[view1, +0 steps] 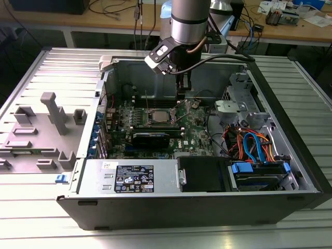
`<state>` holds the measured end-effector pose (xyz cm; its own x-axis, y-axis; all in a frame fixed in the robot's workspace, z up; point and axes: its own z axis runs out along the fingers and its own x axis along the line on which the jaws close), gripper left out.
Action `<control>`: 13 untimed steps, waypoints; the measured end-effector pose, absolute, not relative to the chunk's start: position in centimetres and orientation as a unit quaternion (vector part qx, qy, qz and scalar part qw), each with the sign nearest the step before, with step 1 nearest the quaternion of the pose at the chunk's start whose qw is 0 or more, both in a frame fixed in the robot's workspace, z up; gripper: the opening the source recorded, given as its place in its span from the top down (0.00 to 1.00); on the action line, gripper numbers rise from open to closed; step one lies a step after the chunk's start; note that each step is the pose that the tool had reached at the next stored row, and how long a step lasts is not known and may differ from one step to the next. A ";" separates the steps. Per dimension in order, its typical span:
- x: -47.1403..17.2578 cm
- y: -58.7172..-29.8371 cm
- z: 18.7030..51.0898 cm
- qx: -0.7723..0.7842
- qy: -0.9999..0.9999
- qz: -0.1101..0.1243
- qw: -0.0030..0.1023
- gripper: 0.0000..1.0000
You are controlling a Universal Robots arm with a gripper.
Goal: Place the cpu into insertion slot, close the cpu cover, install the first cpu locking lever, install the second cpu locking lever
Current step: 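Close the cpu cover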
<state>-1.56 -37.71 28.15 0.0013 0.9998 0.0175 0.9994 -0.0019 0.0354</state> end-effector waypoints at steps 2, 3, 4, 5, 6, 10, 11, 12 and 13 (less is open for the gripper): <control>-1.5 -37.7 28.2 0.708 0.706 0.019 0.006 0.89; -1.5 -37.7 28.2 0.707 0.706 0.019 0.006 0.89; -1.5 -37.7 28.2 0.708 0.706 0.019 0.006 0.89; -1.5 -37.7 28.2 0.708 0.706 0.019 0.006 0.89; -1.5 -37.7 28.2 0.707 0.706 0.019 0.006 0.89; -1.2 -37.7 28.1 0.707 0.706 0.019 0.006 0.89; -1.1 -37.7 28.1 0.707 0.706 0.019 0.006 0.89; -1.0 -37.7 28.1 0.707 0.706 0.019 0.006 0.89; -0.7 -37.7 28.1 0.707 0.706 0.019 0.006 0.89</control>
<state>-0.73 -37.70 28.06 0.0011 0.9999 0.0170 0.9994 -0.0017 0.0353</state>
